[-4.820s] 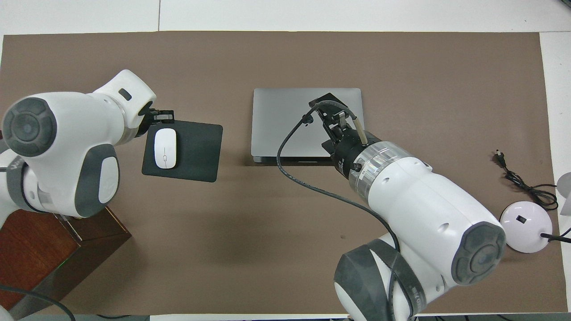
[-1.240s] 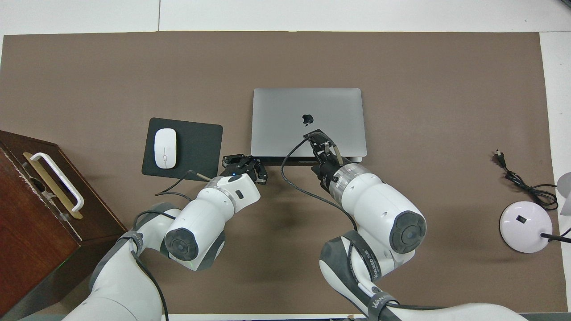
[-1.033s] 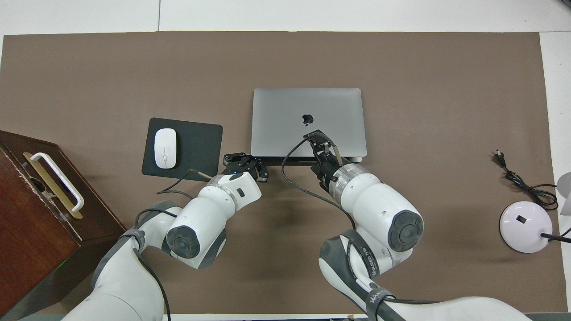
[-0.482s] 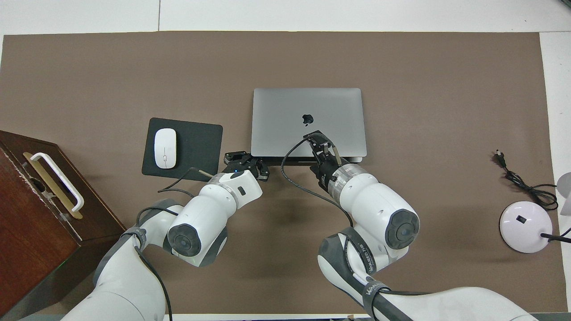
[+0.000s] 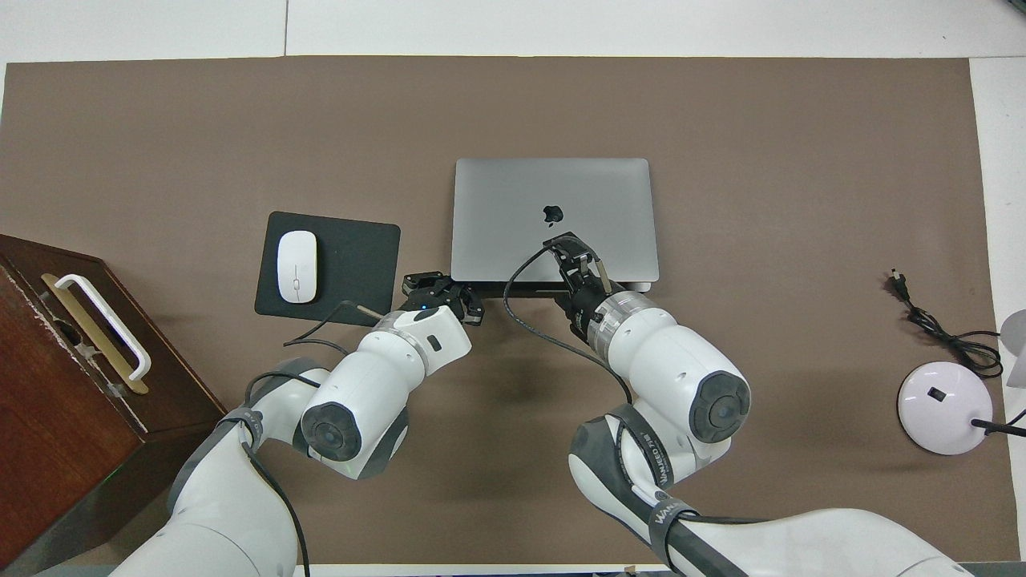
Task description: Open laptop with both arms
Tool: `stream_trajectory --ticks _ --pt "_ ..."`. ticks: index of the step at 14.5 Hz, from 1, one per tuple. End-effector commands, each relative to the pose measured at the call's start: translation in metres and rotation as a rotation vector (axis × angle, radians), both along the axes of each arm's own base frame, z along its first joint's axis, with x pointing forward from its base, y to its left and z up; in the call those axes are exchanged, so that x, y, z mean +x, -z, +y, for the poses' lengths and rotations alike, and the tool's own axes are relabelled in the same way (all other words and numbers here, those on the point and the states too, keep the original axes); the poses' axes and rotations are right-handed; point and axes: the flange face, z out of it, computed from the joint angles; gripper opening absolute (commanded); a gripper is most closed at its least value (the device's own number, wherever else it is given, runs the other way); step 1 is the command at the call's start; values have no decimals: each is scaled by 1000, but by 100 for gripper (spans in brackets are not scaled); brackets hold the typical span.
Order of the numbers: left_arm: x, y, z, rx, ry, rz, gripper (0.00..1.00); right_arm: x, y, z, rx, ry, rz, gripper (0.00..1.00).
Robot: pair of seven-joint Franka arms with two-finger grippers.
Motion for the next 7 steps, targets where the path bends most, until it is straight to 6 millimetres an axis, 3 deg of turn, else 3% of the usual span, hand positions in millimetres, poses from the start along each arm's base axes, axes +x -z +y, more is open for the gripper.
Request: stream_trajectory --ticks 1,7 --pt "6 10 1 13 1 -8 0 8 1 4 17 0 -22 100" --pt "6 10 2 16 5 -10 0 25 0 7 18 -10 -38 100"
